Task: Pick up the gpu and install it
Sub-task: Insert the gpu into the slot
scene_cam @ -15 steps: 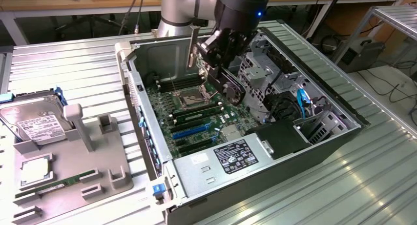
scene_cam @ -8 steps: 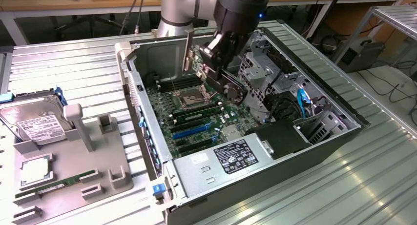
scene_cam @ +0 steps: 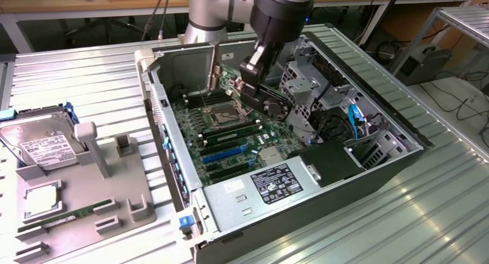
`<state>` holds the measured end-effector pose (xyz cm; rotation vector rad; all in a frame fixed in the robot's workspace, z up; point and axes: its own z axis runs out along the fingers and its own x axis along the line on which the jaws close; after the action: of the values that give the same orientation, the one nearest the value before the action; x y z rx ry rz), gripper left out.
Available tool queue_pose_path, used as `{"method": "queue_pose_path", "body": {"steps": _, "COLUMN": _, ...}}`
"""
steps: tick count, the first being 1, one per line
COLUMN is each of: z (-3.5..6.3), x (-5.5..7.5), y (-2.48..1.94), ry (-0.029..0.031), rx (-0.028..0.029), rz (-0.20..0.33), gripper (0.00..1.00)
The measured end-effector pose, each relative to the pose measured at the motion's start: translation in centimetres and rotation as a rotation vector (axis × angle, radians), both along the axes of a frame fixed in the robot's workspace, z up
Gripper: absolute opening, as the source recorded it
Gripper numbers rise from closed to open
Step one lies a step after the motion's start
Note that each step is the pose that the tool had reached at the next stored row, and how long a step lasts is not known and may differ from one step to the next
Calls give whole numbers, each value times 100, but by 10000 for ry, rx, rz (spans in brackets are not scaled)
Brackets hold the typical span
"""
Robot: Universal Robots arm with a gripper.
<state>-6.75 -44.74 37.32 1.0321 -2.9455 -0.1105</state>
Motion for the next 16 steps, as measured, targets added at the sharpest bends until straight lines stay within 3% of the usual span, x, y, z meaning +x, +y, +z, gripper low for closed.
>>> {"method": "queue_pose_path", "body": {"steps": 16, "z": -53, "x": 0, "y": 0, "ry": -5, "rx": 0, "rz": 3242, "gripper": 26}}
